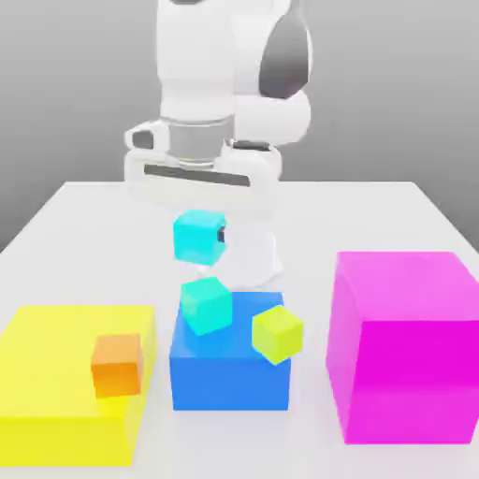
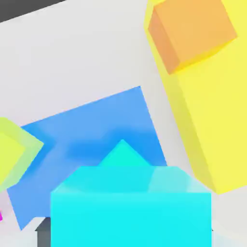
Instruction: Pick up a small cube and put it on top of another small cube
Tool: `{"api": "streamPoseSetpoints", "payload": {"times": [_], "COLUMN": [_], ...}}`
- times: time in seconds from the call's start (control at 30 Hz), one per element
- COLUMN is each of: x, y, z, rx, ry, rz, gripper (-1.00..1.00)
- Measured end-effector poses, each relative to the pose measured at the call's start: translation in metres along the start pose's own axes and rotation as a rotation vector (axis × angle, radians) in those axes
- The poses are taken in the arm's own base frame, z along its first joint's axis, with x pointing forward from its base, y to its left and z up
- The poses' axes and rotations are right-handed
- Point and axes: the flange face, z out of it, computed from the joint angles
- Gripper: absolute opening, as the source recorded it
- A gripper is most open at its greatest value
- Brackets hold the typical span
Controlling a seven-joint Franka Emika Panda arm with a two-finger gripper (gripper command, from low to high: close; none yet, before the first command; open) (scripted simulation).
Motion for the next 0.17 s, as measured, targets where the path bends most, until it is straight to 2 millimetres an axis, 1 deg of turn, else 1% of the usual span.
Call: {"api": "streamPoseSetpoints", "payload": {"times": [0.03,0.07,0.17], "x": [0.0,-0.001,-0.001], "y": [0.001,0.001,0.001], "z": [0.011,0.021,0.021], "rx": [0.0,0.0,0.0], "ry": [0.0,0.0,0.0], "rz": [-0.001,-0.001,-0.001], "gripper": [-1.0,1.0,1.0]}}
